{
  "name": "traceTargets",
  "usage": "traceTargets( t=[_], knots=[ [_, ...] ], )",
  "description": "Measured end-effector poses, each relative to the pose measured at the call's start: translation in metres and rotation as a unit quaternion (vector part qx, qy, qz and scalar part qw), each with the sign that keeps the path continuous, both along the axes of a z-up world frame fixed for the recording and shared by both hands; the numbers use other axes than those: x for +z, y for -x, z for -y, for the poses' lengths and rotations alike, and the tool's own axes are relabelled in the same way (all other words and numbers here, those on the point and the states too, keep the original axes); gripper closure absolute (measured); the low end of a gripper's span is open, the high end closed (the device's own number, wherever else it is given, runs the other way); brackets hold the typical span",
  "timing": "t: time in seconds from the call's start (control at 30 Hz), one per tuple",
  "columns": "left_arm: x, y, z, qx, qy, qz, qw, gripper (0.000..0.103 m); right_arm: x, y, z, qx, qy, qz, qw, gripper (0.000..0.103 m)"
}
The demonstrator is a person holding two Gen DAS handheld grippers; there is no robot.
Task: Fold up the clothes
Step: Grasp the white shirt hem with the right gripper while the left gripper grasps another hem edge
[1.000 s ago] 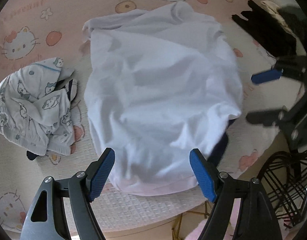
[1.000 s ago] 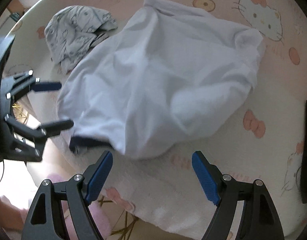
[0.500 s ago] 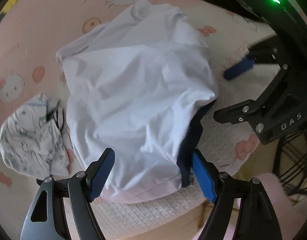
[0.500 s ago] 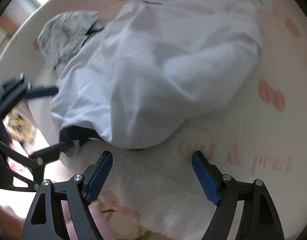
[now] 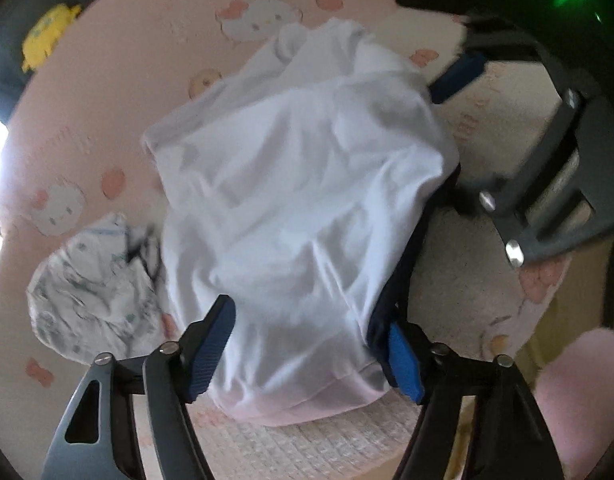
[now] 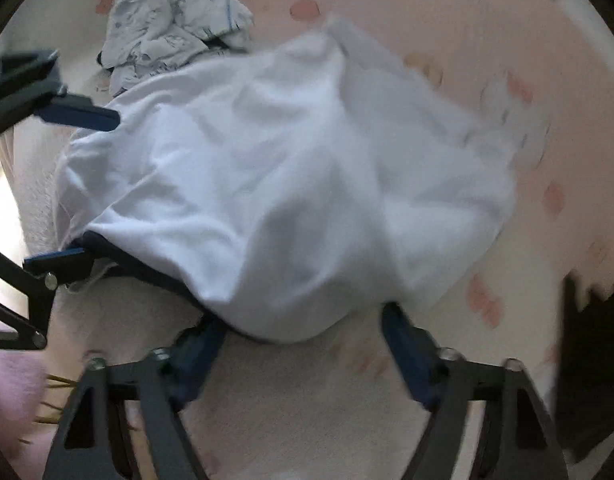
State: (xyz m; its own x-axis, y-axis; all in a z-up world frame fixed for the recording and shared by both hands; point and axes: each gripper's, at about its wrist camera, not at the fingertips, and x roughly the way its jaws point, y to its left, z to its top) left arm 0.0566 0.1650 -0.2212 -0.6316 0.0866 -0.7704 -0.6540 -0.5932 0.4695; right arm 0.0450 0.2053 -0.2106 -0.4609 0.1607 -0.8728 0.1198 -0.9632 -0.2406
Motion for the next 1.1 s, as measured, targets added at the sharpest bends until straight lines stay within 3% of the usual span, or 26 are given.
traceTargets(
  t=[0.1,0.2,0.33,0.53,0.63,0.73,0.83,0.9,1.0,1.1],
  knots=[
    [0.006,-0.008,0.003,-0.028,0.010,-0.034,0.9990,0.062,0.010,0.006,0.003,0.013,-0.009,-0.009,1.000,0.068],
    [0.013,-0.014,0.009,-0.039,0.015,-0.054,0.9977,0.063,0.022,0.017,-0.006,-0.005,0.029,-0.006,1.000,0.078],
    [0.022,-0.012,0.015,-0.036,0.021,-0.078,0.9961,0.063,0.037,0.027,-0.015,-0.035,0.081,-0.013,0.996,0.079],
    [0.042,0.013,0.022,-0.004,-0.006,-0.074,0.9972,0.060,0.073,0.039,-0.038,-0.044,0.135,-0.036,0.989,0.079],
    [0.046,0.020,0.024,0.013,0.001,-0.082,0.9966,0.060,0.081,0.050,-0.046,-0.044,0.161,-0.042,0.985,0.079],
    [0.050,0.030,0.027,0.029,-0.008,-0.054,0.9981,0.060,0.083,0.061,-0.046,-0.038,0.167,-0.034,0.985,0.079],
    [0.055,0.032,0.033,0.051,-0.043,-0.018,0.9976,0.060,0.085,0.067,-0.043,-0.029,0.167,-0.036,0.985,0.079],
    [0.058,0.035,0.039,0.065,-0.073,0.017,0.9951,0.060,0.085,0.071,-0.043,-0.023,0.183,-0.031,0.982,0.096],
    [0.060,0.043,0.046,0.093,-0.117,0.084,0.9853,0.059,0.084,0.080,-0.042,-0.023,0.202,-0.022,0.979,0.096],
    [0.065,0.052,0.055,0.110,-0.169,0.144,0.9688,0.059,0.088,0.086,-0.042,-0.025,0.220,-0.023,0.975,0.096]
  ],
)
